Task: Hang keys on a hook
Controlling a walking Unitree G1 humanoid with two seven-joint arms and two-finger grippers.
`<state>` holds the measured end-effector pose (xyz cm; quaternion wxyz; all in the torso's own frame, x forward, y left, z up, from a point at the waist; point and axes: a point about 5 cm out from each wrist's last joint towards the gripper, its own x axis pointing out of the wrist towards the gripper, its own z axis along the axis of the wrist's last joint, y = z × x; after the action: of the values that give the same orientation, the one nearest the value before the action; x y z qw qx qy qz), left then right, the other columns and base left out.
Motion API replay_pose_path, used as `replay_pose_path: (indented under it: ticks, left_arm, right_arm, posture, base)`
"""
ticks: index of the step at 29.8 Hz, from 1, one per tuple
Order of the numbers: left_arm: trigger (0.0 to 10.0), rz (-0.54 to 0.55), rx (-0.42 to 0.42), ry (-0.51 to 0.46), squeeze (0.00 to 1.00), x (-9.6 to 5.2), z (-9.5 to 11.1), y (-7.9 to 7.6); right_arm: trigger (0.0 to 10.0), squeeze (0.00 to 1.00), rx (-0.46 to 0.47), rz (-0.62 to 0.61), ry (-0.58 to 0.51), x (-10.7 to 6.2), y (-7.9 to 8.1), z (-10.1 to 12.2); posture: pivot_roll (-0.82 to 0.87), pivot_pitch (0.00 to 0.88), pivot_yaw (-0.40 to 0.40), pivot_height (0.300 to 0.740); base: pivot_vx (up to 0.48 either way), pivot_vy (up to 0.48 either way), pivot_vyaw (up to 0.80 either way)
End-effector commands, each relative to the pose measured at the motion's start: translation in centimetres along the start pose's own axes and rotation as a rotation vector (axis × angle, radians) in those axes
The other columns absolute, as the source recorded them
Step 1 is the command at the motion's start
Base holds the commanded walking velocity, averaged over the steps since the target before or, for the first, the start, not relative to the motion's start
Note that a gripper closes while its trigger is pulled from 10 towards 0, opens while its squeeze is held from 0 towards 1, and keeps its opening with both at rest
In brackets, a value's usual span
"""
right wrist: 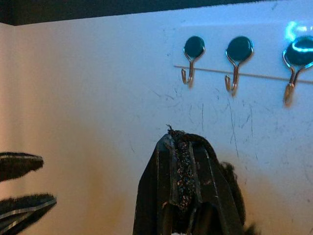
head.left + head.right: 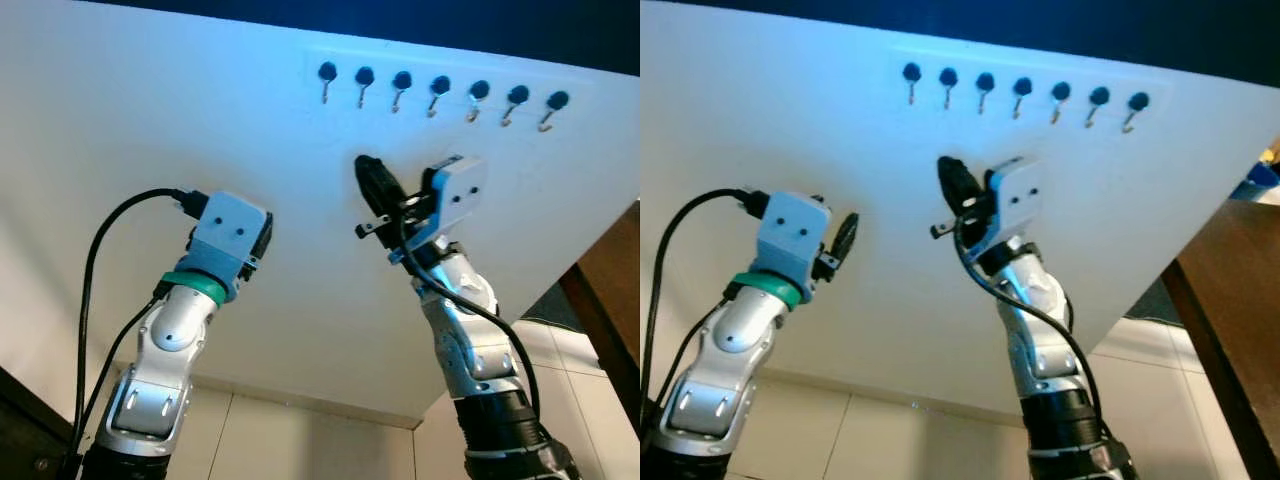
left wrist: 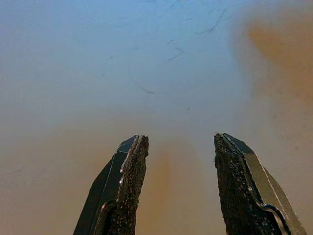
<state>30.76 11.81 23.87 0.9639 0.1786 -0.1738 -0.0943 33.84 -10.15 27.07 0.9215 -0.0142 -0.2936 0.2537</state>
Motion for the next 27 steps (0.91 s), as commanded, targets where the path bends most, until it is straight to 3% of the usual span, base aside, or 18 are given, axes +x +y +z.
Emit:
replay_pose_path:
  ticks: [1, 15, 20, 27]
  left_arm:
    - [10.0, -0.038, -0.006, -0.012, 0.00, -0.3, 0.1, -0.6]
    - [10.0, -0.066, 0.011, -0.070, 0.00, -0.5, 1.2, -0.8]
    - [10.0, -0.048, 0.117, -0.081, 0.00, -1.5, 1.3, 0.0]
    - [10.0, 0.000, 0.116, -0.153, 0.00, -1.9, 3.1, 0.6]
  right_arm:
    - [10.0, 0.00, -0.024, 0.006, 0.018, 0.5, -0.1, -0.3]
    - [10.0, 0.00, -0.091, 0.053, 0.092, 4.2, 0.2, -1.0]
    - [10.0, 0.00, -0.057, 0.047, 0.058, 6.1, -0.1, -0.2]
    - [10.0, 0.00, -0.028, 0.059, 0.004, 8.2, -0.1, 1.2]
  posture:
    - [0.08, 0.031, 0.030, 0.740]
    - [0.10, 0.032, 0.032, 0.740]
    - [0.12, 0.055, 0.025, 0.740]
    - [0.16, 0.098, 0.010, 0.740]
  base:
    - [0.000, 0.000, 0.00]
    - [0.000, 0.000, 0.00]
    - [0.000, 0.000, 0.00]
    - [0.000, 0.000, 0.00]
